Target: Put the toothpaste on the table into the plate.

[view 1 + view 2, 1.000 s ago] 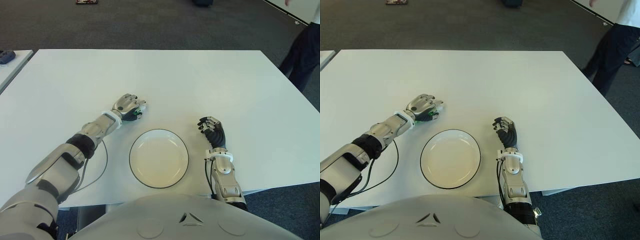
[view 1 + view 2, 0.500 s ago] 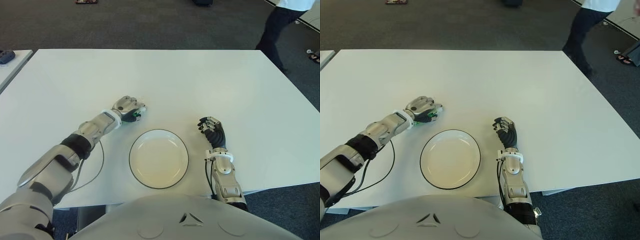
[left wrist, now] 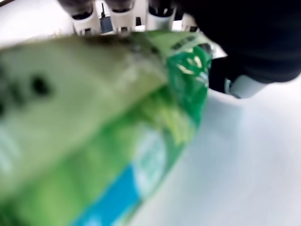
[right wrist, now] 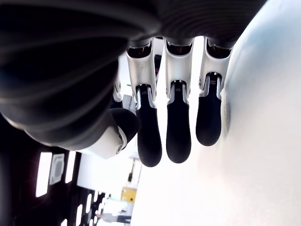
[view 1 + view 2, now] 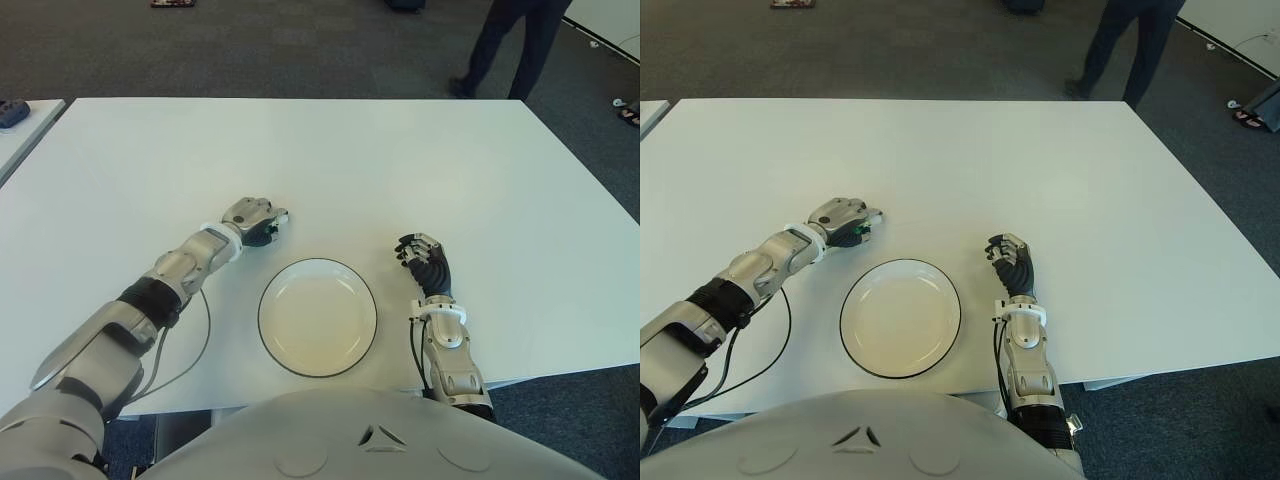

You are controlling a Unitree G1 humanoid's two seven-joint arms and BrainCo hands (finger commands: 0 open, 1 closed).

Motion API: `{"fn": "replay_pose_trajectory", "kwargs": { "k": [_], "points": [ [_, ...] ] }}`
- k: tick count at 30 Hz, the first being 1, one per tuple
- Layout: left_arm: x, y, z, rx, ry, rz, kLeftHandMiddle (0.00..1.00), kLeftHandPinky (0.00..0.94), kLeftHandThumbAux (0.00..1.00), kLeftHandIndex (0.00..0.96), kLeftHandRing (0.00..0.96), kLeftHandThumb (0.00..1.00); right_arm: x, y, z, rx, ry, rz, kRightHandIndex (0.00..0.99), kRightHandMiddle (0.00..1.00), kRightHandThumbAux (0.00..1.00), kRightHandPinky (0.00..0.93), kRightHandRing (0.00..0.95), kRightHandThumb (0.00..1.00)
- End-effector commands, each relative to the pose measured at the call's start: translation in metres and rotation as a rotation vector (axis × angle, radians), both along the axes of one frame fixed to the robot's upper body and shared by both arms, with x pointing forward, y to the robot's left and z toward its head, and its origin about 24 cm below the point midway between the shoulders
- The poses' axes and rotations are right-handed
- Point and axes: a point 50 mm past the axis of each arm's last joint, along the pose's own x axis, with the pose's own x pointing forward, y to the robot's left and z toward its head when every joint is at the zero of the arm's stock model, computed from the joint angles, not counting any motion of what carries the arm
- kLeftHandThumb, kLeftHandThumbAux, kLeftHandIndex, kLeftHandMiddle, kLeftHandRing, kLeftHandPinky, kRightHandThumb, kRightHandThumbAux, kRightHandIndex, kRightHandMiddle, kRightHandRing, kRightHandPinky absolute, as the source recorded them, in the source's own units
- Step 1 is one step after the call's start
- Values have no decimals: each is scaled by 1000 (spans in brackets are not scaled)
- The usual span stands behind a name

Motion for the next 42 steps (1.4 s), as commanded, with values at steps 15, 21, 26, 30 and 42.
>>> {"fn": "replay_pose_trajectory", "kwargs": {
  "k": [15, 21, 26, 30, 42],
  "points": [
    [-21, 10, -16, 61, 175, 63, 819, 862, 709, 438, 838, 711, 0, 0, -1, 4, 14, -4, 429, 540, 730, 523, 530, 709],
    [-21, 10, -13, 52, 149, 73, 823, 860, 709, 438, 841, 711, 0, 0, -1, -4, 10, -1, 429, 540, 730, 539, 534, 708],
    [-21, 10, -13, 46, 148, 83, 821, 856, 709, 438, 838, 711, 0, 0, -1, -7, 10, 1, 428, 538, 730, 534, 534, 708],
    [-21, 10, -12, 33, 137, 91, 821, 858, 709, 437, 840, 711, 1, 0, -1, -8, 9, 2, 428, 536, 730, 530, 532, 708],
    [-18, 13, -4, -78, 41, 111, 828, 857, 709, 435, 843, 711, 1, 0, -2, 3, 5, -4, 428, 542, 730, 544, 540, 708]
  ]
}}
